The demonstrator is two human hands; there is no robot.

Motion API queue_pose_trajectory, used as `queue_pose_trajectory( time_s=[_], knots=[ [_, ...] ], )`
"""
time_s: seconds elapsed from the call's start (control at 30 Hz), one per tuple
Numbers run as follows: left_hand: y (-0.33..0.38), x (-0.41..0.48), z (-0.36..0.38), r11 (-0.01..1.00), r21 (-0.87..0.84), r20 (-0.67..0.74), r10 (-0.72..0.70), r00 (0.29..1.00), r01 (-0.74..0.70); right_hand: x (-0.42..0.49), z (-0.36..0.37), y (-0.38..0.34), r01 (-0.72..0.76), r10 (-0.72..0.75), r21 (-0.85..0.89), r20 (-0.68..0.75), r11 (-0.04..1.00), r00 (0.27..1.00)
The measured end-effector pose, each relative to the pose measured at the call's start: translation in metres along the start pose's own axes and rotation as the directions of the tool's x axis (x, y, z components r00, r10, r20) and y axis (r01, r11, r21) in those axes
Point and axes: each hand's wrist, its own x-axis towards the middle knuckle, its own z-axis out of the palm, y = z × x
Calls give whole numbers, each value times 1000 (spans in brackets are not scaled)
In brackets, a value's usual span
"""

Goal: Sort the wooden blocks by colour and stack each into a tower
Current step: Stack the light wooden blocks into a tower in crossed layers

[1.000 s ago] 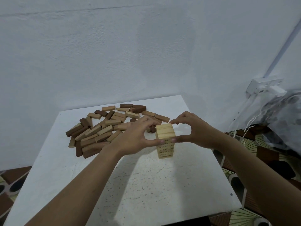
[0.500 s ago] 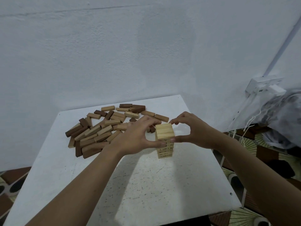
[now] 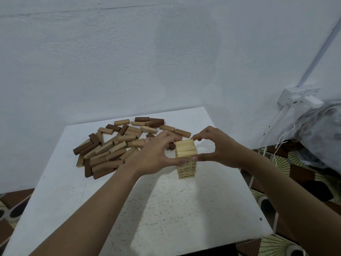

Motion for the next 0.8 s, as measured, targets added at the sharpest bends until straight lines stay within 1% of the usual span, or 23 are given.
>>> queue_pose_trajectory(
  time_s=[0.4,0.8],
  knots=[
    [4,0,3,999,28,-27,-26,999,26,-1,0,0,5,-5,16,-8,1000,1000],
    [5,-1,3,999,10,-25,-33,999,33,-1,-2,-4,-21,21,-7,5,1000,1000]
  ],
)
